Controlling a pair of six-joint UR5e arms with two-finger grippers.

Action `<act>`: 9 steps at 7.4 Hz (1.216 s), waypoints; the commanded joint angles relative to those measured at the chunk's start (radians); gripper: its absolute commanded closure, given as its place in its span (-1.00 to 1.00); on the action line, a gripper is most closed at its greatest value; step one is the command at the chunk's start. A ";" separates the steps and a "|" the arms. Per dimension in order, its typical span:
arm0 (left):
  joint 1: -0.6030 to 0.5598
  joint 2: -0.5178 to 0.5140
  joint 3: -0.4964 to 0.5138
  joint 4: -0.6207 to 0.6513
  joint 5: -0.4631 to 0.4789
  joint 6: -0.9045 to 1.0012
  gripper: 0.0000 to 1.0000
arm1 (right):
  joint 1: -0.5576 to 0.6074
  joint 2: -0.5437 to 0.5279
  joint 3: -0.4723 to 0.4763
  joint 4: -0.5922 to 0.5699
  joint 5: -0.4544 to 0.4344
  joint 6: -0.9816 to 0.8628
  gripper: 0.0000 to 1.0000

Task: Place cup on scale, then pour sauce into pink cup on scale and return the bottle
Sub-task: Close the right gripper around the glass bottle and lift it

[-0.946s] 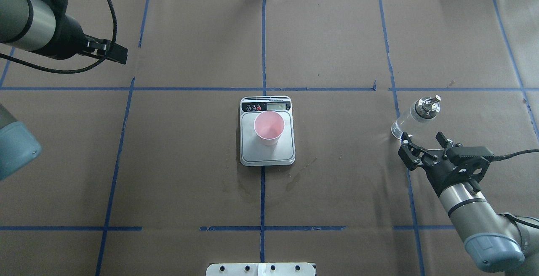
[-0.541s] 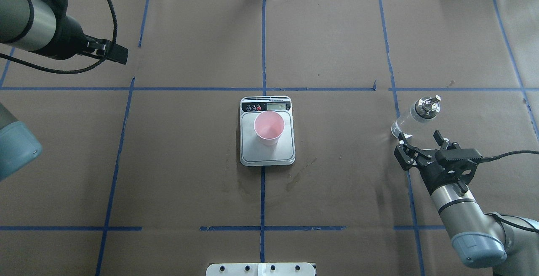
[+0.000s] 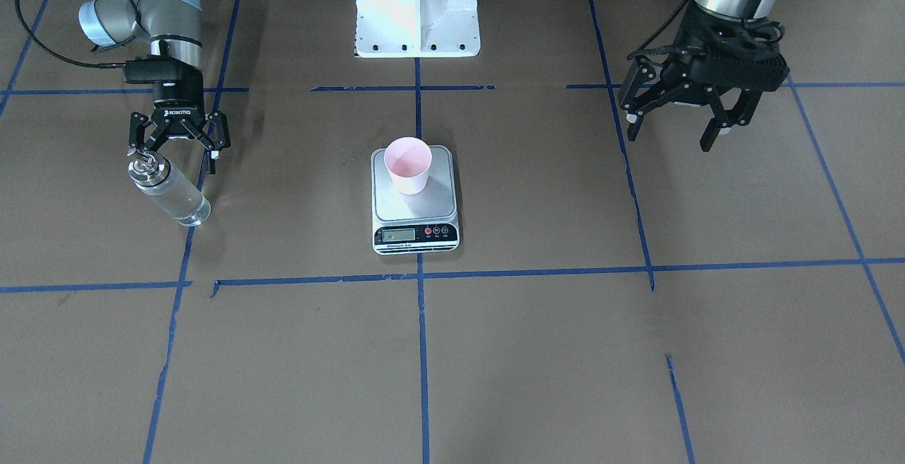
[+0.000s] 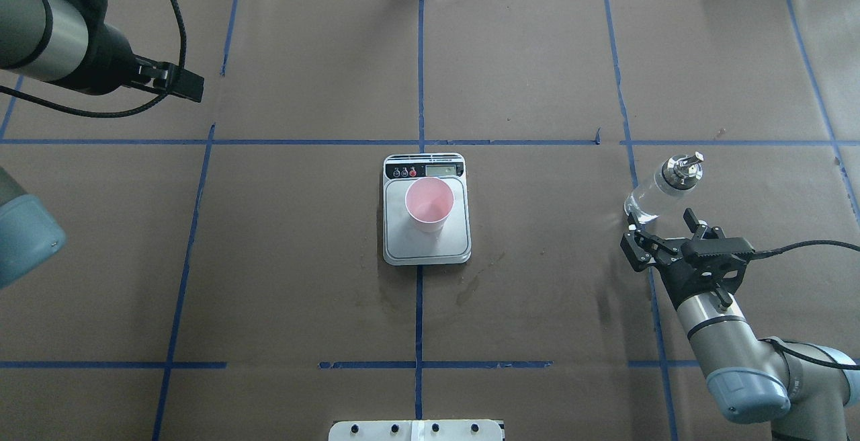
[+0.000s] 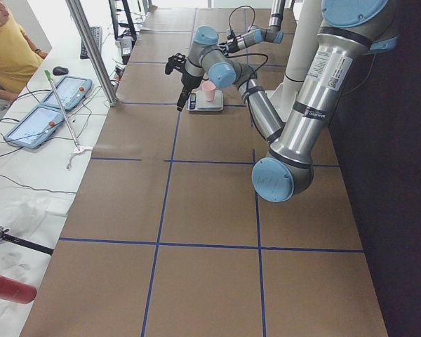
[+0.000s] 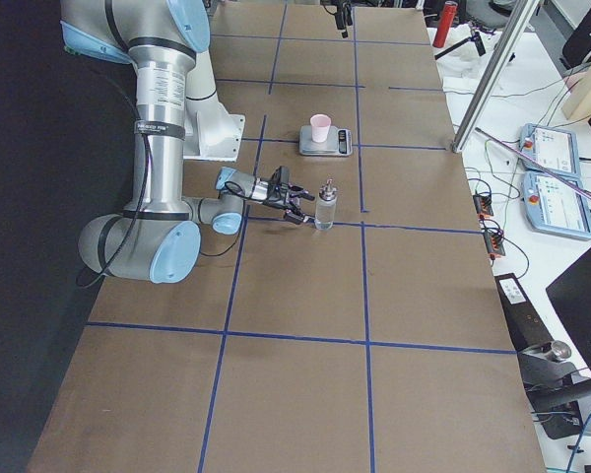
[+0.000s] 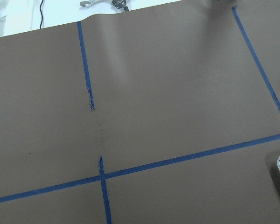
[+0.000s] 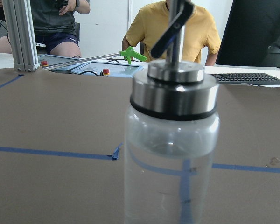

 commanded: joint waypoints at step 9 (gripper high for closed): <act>0.000 0.000 0.006 0.000 0.006 0.000 -1.00 | 0.082 0.083 -0.092 0.001 0.028 -0.021 -0.99</act>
